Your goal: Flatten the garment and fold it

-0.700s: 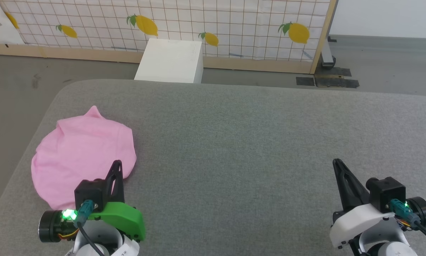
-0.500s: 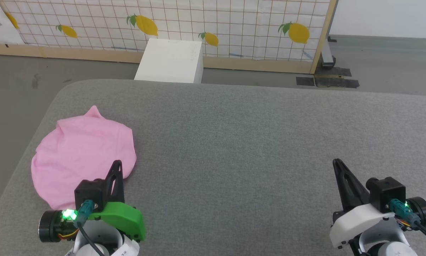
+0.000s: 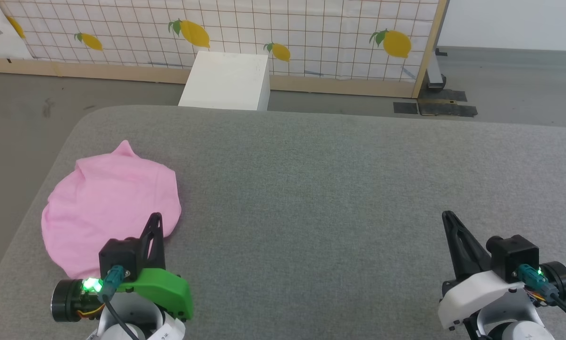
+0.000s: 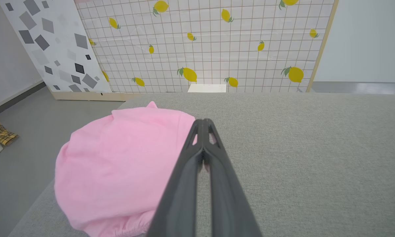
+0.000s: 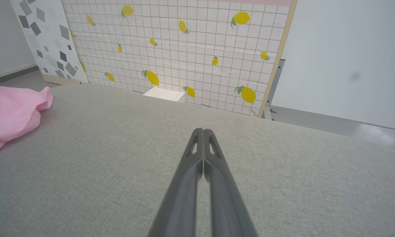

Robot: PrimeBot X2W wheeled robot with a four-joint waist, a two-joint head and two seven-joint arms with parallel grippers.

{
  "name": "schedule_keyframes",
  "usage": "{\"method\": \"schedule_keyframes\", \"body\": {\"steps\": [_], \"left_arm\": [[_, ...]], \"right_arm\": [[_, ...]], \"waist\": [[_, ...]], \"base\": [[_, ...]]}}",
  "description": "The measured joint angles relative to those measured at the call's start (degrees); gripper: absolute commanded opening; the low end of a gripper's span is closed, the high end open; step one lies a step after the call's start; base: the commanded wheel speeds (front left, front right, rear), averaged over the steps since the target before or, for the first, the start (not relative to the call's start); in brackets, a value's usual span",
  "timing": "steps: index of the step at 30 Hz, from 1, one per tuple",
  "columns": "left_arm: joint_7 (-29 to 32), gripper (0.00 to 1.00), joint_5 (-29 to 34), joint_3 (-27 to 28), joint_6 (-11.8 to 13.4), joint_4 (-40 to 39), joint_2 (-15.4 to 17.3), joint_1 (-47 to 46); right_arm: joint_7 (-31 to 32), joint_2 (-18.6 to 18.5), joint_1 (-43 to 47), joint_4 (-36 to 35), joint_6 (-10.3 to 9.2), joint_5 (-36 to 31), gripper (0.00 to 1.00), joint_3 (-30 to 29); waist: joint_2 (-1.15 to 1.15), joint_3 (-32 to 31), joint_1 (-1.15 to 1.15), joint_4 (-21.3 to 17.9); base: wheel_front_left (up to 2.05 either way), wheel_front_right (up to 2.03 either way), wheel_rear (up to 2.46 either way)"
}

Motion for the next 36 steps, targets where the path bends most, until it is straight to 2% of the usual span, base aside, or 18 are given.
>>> {"method": "schedule_keyframes", "body": {"steps": [18,19,36], "left_arm": [[0.0,0.0,0.0,0.0,0.0,0.0,0.0,0.0],[0.0,1.0,0.0,0.0,0.0,0.0,0.0,0.0],[-1.1,1.0,-1.0,-1.4,0.5,0.6,0.0,-0.1]], "right_arm": [[0.0,0.0,0.0,0.0,0.0,0.0,0.0,0.0],[0.0,0.0,0.0,0.0,0.0,0.0,1.0,0.0],[-0.9,0.0,0.1,0.3,0.0,0.4,1.0,0.0]], "waist": [[0.0,0.0,0.0,0.0],[0.0,0.0,0.0,0.0],[0.0,0.0,0.0,1.1]], "base": [[0.0,0.0,0.0],[0.0,0.0,0.0],[0.0,0.0,0.0]]}}
